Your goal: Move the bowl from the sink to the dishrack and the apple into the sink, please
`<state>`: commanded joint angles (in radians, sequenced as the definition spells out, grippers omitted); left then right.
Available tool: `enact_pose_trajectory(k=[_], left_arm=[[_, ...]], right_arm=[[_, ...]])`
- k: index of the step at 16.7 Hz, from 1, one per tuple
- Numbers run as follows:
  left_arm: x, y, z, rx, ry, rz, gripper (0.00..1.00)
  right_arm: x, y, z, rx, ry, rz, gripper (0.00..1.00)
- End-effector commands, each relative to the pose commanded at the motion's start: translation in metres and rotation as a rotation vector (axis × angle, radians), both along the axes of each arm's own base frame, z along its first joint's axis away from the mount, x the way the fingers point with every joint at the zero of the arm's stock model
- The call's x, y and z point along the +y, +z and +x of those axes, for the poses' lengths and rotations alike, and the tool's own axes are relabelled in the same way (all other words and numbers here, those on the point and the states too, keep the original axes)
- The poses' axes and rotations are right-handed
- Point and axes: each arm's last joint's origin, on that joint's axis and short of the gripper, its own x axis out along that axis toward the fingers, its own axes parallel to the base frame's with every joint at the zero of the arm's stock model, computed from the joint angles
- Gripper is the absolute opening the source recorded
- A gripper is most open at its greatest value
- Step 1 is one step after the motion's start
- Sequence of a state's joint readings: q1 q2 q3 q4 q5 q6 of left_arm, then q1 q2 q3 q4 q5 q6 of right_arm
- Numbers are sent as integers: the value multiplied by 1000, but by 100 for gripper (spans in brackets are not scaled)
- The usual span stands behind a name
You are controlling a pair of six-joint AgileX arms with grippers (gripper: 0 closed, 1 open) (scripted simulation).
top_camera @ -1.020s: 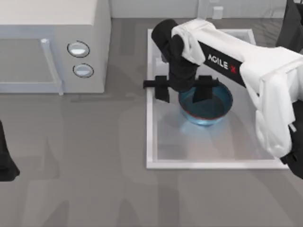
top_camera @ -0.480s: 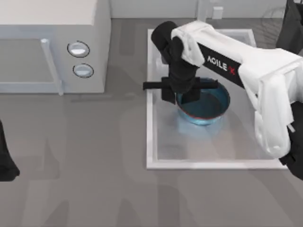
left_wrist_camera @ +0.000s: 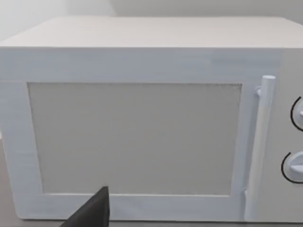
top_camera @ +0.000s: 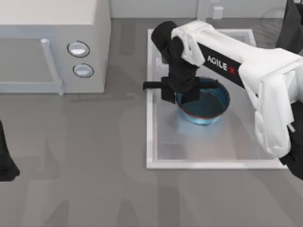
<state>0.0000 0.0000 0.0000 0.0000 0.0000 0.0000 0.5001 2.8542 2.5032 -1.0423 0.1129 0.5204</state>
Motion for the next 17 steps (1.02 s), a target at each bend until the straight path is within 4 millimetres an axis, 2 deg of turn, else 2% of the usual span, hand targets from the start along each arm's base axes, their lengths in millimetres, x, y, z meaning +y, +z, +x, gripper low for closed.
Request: enact_pose_trajectory(k=[3,5,7,9,12,15,17], left_arm=[[0,0,0,0,0,0,100],[0,0,0,0,0,0,100],[0,0,0,0,0,0,100],[0,0,0,0,0,0,100],[0,0,0,0,0,0,100],[0,0,0,0,0,0,100],[0,0,0,0,0,0,100]], right_arm=[[8,12,-8,3,4,-2,0],[21,39,-24,7,7,-4,0],[35,78,-50,7,7,-4,0],[46,126,-85,3,5,-2,0],[49,201,-152,-7,1,9,0],[35,260,-222,-16,-1,20,0],[21,284,-260,-14,-1,20,0]])
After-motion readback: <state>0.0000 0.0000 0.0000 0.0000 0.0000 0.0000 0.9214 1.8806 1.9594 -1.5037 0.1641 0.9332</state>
